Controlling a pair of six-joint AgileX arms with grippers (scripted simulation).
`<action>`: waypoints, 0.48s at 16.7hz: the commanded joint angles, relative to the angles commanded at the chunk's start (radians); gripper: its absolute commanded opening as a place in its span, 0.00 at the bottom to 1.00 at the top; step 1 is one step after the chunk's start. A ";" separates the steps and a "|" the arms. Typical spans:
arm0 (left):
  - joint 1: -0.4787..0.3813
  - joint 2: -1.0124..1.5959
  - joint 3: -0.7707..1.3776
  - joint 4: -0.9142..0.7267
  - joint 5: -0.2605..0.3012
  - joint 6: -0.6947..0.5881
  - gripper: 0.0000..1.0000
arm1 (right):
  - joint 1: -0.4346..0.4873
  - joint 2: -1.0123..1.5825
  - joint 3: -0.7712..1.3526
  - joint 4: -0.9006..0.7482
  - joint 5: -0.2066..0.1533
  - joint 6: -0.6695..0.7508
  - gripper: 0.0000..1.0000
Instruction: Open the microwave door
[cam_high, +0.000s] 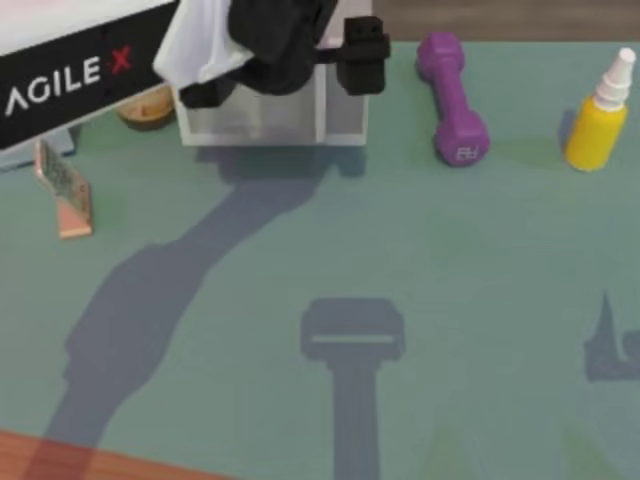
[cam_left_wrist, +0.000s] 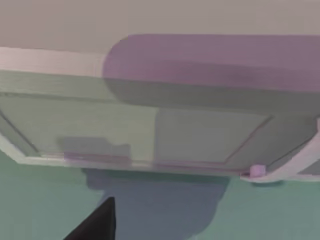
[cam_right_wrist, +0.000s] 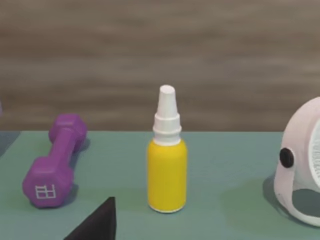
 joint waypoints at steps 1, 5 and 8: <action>-0.014 0.041 0.034 -0.017 -0.009 -0.010 1.00 | 0.000 0.000 0.000 0.000 0.000 0.000 1.00; -0.035 0.102 0.088 -0.045 -0.023 -0.026 1.00 | 0.000 0.000 0.000 0.000 0.000 0.000 1.00; -0.035 0.102 0.088 -0.045 -0.023 -0.026 1.00 | 0.000 0.000 0.000 0.000 0.000 0.000 1.00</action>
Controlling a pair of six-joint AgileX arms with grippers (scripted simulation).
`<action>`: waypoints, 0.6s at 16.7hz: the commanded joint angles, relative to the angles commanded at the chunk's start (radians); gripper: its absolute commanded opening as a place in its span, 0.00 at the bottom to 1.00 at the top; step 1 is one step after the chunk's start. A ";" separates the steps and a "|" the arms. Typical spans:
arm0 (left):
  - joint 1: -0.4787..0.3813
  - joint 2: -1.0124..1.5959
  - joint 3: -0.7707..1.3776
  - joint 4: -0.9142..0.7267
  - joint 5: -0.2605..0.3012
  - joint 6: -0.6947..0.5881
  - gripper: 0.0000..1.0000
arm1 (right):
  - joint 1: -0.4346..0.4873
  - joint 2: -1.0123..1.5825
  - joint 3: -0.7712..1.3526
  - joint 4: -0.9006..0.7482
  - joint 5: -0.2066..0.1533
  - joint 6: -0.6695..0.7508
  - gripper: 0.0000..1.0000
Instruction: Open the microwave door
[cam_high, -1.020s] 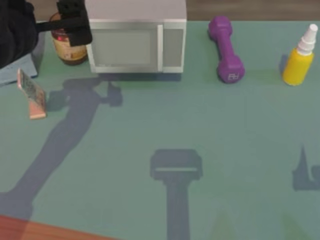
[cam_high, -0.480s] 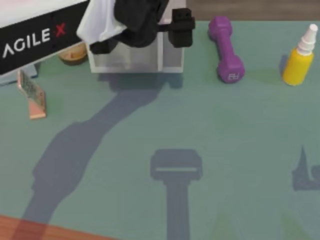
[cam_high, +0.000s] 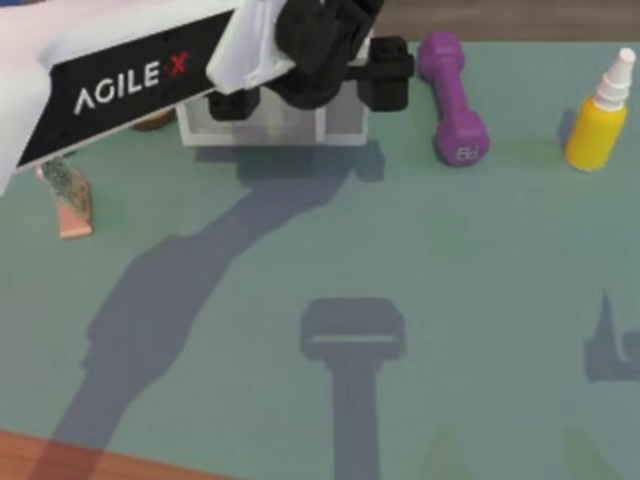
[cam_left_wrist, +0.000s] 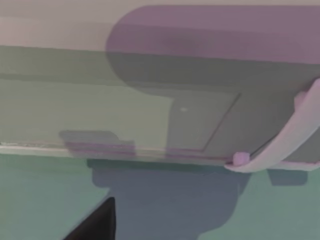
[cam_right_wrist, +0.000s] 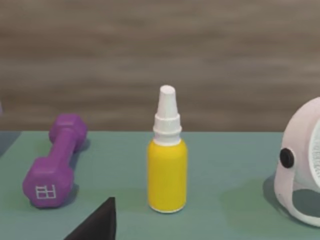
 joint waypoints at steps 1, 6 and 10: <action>0.005 -0.002 -0.004 0.002 0.002 0.001 1.00 | 0.000 0.000 0.000 0.000 0.000 0.000 1.00; 0.034 0.117 0.052 0.074 0.021 0.031 1.00 | 0.000 0.000 0.000 0.000 0.000 0.000 1.00; 0.064 0.212 0.094 0.139 0.040 0.057 1.00 | 0.000 0.000 0.000 0.000 0.000 0.000 1.00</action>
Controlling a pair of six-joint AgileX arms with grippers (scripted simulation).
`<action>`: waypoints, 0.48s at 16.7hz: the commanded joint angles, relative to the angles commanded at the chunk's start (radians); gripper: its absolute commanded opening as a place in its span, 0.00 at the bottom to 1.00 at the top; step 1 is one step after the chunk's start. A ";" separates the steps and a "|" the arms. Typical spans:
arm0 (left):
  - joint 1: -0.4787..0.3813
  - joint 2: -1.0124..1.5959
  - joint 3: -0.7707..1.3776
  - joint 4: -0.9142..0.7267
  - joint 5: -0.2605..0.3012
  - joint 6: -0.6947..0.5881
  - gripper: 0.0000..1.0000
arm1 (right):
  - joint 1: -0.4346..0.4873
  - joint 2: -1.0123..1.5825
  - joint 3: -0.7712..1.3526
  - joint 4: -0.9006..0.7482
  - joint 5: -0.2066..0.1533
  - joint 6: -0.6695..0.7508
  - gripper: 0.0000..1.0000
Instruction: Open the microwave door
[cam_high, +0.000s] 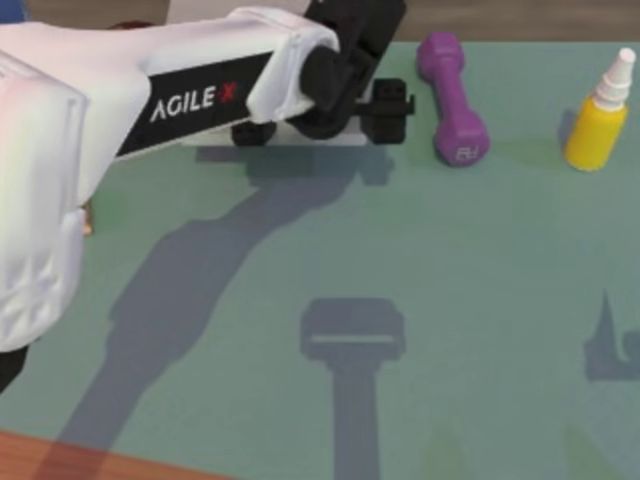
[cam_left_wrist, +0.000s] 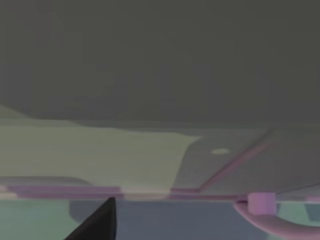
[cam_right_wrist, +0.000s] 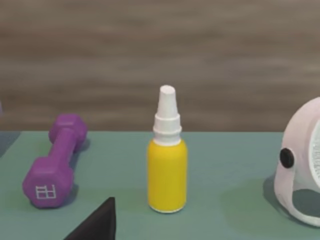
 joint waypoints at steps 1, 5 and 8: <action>0.000 0.000 0.000 0.000 0.000 0.000 1.00 | 0.000 0.000 0.000 0.000 0.000 0.000 1.00; 0.000 0.000 0.000 0.000 0.000 0.000 0.85 | 0.000 0.000 0.000 0.000 0.000 0.000 1.00; 0.000 0.000 0.000 0.000 0.000 0.000 0.62 | 0.000 0.000 0.000 0.000 0.000 0.000 1.00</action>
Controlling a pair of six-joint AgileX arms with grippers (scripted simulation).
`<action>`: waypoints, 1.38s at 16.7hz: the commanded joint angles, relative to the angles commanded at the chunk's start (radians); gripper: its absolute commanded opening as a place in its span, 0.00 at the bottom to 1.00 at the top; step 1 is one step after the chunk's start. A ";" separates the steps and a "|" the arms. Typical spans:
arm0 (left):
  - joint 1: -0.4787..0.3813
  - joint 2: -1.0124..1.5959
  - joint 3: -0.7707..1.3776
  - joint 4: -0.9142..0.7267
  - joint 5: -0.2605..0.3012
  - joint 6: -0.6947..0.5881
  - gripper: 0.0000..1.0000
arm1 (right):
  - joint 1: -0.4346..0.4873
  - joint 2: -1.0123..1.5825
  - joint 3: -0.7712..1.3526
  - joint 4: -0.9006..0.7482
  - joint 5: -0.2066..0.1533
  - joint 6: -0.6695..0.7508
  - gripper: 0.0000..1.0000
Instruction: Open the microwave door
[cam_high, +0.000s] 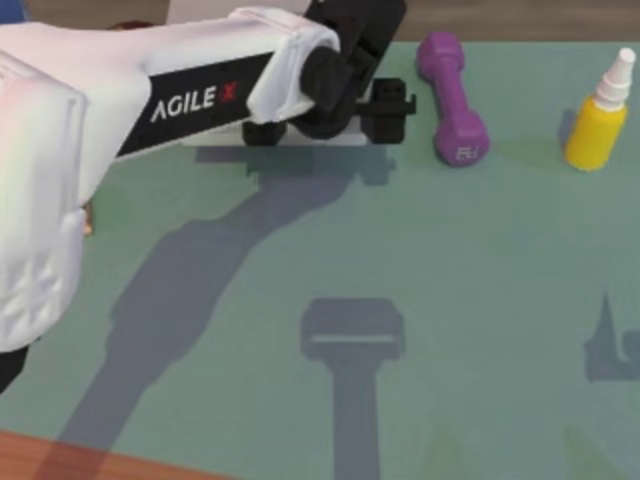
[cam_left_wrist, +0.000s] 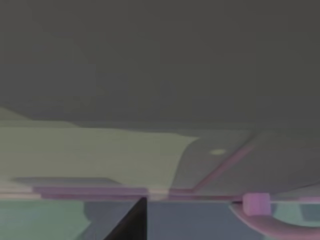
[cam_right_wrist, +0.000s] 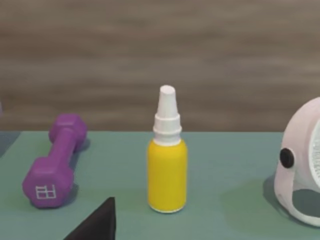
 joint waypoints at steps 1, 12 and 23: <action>0.000 0.000 0.000 0.000 0.000 0.000 0.55 | 0.000 0.000 0.000 0.000 0.000 0.000 1.00; 0.000 0.000 0.000 0.000 0.000 0.000 0.00 | 0.000 0.000 0.000 0.000 0.000 0.000 1.00; -0.033 -0.082 -0.130 0.039 -0.013 -0.023 0.00 | 0.000 0.000 0.000 0.000 0.000 0.000 1.00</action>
